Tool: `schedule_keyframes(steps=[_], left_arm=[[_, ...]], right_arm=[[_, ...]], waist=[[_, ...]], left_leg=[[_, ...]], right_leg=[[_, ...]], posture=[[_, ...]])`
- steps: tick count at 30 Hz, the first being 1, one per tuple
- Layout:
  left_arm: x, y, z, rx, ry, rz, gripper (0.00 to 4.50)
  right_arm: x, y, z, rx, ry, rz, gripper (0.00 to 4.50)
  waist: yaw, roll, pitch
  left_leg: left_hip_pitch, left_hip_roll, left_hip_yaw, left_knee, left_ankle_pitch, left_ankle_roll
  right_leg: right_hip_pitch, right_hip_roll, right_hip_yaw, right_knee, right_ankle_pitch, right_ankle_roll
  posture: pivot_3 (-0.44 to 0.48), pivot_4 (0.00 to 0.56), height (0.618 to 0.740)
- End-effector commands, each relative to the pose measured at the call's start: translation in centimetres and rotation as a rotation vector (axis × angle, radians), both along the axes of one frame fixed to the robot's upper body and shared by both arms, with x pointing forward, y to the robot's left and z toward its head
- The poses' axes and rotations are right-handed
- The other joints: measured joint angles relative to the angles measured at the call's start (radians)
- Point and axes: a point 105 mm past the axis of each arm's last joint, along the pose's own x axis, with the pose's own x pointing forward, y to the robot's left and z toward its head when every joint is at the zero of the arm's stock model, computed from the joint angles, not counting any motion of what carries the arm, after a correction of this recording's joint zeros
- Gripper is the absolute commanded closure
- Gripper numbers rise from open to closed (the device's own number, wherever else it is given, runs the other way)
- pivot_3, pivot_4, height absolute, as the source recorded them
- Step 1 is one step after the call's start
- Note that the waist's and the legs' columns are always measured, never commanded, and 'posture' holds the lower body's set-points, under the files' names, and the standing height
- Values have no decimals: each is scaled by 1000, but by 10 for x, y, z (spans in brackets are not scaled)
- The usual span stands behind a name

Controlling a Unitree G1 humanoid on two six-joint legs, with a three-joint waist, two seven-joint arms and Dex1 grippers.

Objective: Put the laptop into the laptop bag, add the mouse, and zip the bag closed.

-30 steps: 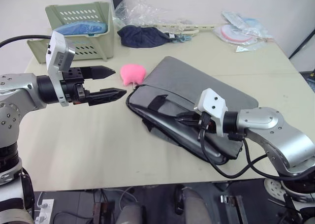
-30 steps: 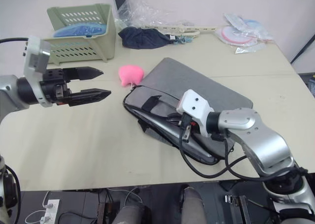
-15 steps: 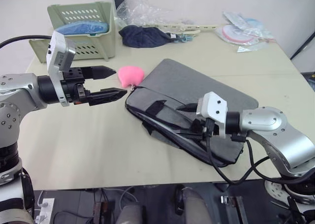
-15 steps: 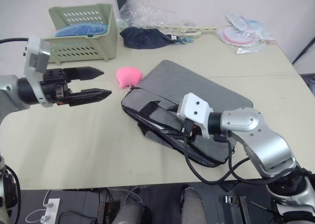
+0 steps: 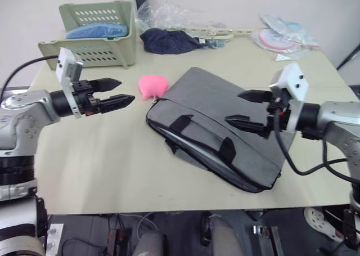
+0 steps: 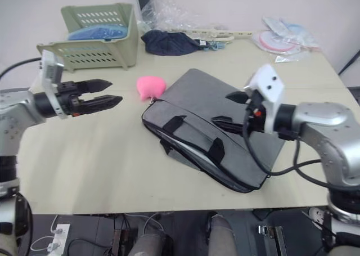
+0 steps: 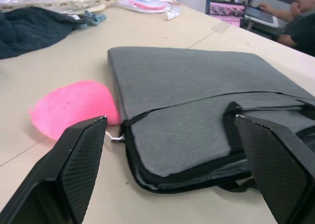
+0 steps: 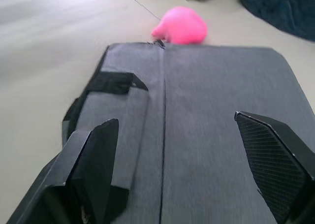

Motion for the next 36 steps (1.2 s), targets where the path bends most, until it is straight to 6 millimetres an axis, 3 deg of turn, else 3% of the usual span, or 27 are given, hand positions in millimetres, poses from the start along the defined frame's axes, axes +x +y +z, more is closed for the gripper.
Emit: schedule_keyframes(steps=[1, 5, 12, 17, 25, 36], left_arm=[[16, 0, -10, -27, -3, 0, 0], [33, 0, -38, -29, 61, 18, 0], [51, -13, -68, -67, 148, 18, 0], [58, -24, -74, -88, 168, 13, 0], [62, -41, -86, -109, 197, -7, 0], [61, -53, -93, -140, 227, -39, 0]], right_arm=[[-16, -26, 5, 86, 0, -139, 347], [-38, -43, -20, 145, 112, -218, 347], [-61, -69, -56, 263, 194, -413, 347], [-69, -79, -70, 330, 216, -504, 347], [-86, -76, -98, 405, 307, -553, 347], [-98, -66, -118, 464, 375, -564, 347]], waist=[[5, -1, -1], [10, -2, -1], [11, -4, -2], [9, -5, -3], [12, -5, -3], [16, -6, -3]], left_leg=[[0, 0, 0, 0, 0, 0], [-2, 0, 1, 0, 0, 0], [-1, 0, 4, 0, 0, 1], [0, 0, 5, 0, 0, 1], [1, -1, 6, 0, -1, 2], [1, -1, 7, 0, -1, 3]], right_leg=[[0, 0, 0, 0, 0, 0], [2, 0, 0, 0, 0, 0], [2, 0, 2, 2, 1, 1], [2, 0, 4, 2, 1, 1], [2, 0, 5, 2, 1, 1], [2, 0, 6, 2, 1, 1]], posture=[[0, 150, 740], [0, 150, 740], [0, 150, 740], [0, 150, 740], [0, 150, 740], [0, 150, 740]])
